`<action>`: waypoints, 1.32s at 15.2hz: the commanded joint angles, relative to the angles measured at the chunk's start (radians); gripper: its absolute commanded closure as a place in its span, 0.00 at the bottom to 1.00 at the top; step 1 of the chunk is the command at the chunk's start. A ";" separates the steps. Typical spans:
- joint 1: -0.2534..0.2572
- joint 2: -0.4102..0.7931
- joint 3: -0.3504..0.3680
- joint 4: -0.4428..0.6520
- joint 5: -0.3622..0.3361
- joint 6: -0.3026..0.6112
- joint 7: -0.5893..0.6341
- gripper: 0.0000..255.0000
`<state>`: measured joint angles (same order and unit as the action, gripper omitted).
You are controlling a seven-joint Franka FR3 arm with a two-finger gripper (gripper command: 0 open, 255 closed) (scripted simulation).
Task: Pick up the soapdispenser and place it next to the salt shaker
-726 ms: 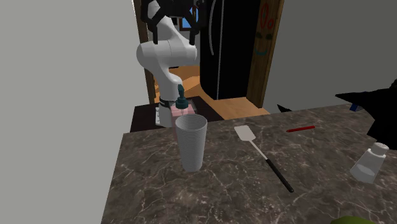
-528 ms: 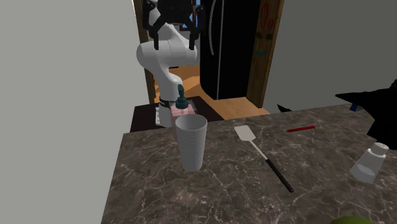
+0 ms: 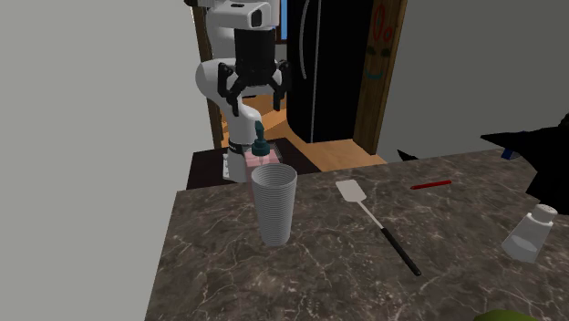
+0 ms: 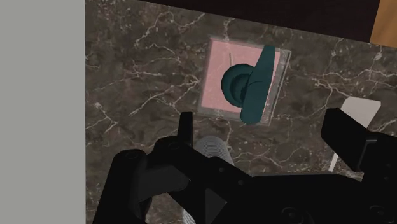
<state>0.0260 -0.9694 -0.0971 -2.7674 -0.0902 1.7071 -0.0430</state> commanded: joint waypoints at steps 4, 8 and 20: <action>0.000 -0.058 -0.013 -0.114 0.002 0.055 -0.010 0.00; -0.004 -0.057 -0.018 -0.167 -0.004 0.110 -0.010 0.00; -0.006 -0.055 -0.020 -0.187 -0.006 0.132 -0.010 1.00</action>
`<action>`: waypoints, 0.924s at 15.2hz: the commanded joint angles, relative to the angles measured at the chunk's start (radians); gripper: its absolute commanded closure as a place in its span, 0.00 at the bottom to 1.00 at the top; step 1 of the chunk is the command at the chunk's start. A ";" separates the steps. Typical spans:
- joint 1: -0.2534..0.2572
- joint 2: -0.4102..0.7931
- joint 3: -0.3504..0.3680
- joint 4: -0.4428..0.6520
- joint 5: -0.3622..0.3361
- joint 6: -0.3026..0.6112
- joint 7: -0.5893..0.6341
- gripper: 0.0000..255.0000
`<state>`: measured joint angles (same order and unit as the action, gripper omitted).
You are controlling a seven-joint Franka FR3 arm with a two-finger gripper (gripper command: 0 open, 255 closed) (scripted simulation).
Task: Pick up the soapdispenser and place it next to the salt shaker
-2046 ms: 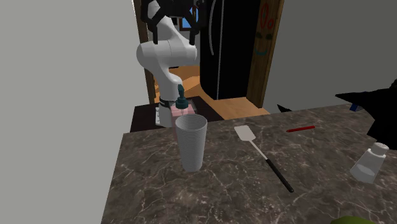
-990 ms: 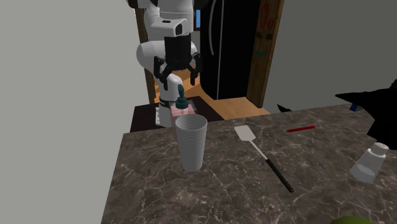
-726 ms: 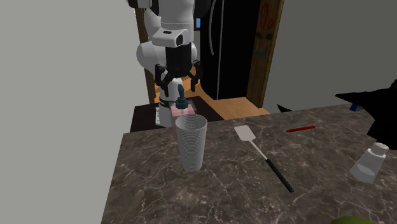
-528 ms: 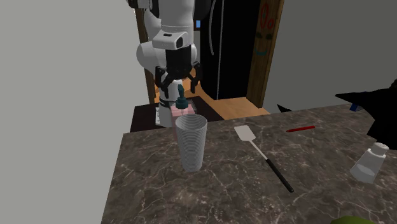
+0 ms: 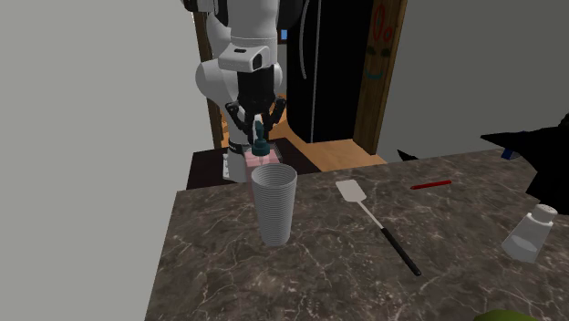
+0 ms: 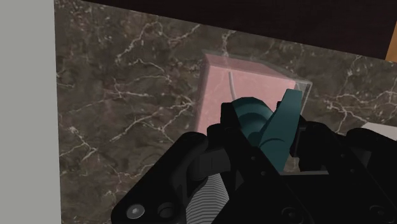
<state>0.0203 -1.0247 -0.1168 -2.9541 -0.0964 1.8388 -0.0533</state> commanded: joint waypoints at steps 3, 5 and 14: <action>0.000 0.000 0.000 0.000 0.000 0.000 0.000 1.00; 0.000 0.000 0.000 0.000 0.000 0.000 0.000 1.00; 0.006 -0.018 0.010 0.087 0.011 -0.104 0.000 1.00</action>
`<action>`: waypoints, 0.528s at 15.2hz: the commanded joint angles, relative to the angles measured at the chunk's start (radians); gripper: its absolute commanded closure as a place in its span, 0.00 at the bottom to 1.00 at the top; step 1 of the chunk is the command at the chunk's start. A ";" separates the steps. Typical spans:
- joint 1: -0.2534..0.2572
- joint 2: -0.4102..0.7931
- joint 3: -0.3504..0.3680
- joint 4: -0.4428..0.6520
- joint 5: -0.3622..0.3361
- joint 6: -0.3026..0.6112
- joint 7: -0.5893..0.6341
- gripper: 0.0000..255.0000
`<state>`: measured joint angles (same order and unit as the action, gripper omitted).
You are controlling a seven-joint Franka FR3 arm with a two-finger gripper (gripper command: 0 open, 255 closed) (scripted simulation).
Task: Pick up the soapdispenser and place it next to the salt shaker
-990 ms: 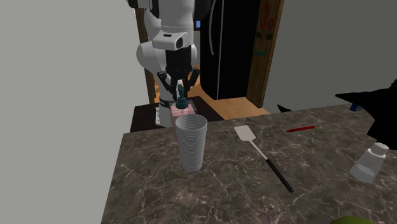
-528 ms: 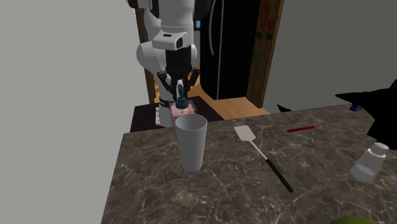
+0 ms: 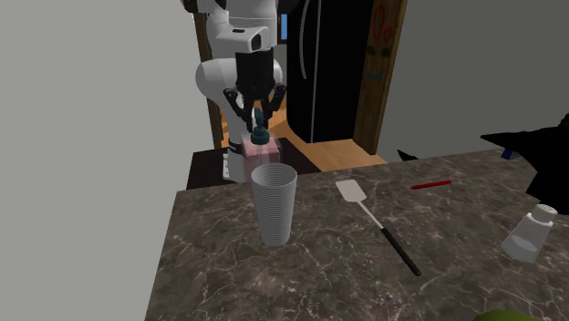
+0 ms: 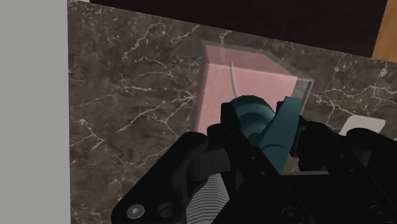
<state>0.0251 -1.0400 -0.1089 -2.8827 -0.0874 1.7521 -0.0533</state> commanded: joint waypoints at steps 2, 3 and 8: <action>0.003 -0.004 0.005 0.041 0.005 -0.045 0.000 1.00; 0.003 -0.004 0.006 0.055 0.006 -0.059 0.000 1.00; 0.007 -0.001 0.012 0.123 0.013 -0.124 0.000 1.00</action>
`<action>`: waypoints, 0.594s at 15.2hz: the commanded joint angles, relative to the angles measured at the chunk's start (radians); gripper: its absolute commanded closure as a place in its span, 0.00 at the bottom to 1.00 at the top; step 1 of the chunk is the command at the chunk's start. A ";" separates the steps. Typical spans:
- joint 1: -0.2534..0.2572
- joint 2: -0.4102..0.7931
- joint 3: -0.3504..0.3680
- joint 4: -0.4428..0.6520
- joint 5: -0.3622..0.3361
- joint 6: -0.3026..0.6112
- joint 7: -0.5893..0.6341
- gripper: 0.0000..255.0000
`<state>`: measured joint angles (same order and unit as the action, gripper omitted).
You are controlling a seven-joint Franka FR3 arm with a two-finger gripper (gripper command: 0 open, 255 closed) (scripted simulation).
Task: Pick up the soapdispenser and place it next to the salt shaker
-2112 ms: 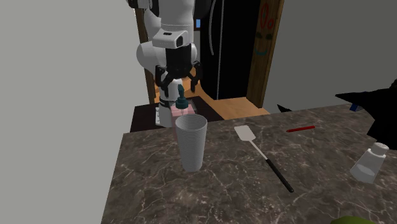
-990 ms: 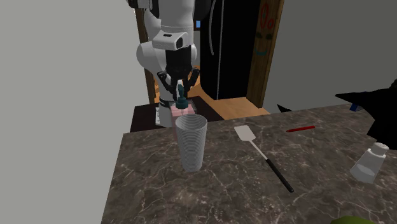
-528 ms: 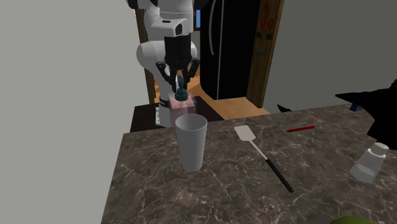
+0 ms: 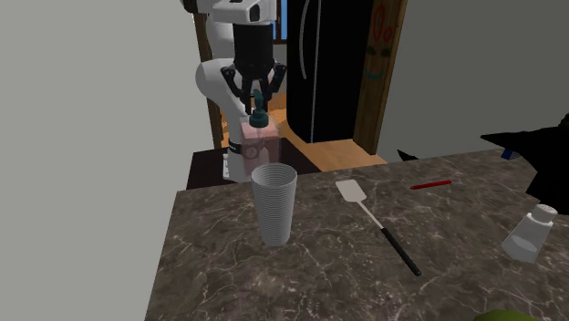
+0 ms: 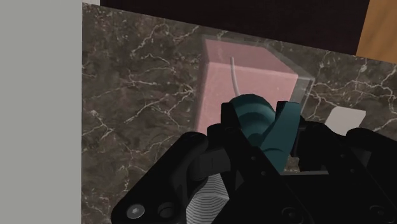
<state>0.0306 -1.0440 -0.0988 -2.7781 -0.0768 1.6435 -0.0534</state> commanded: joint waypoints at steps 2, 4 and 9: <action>0.003 0.006 0.004 0.046 0.004 -0.041 0.000 1.00; 0.004 0.010 0.006 0.075 0.007 -0.065 0.000 1.00; 0.006 0.024 0.011 0.149 0.012 -0.125 0.000 1.00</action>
<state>0.0365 -1.0206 -0.0893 -2.6442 -0.0665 1.5331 -0.0534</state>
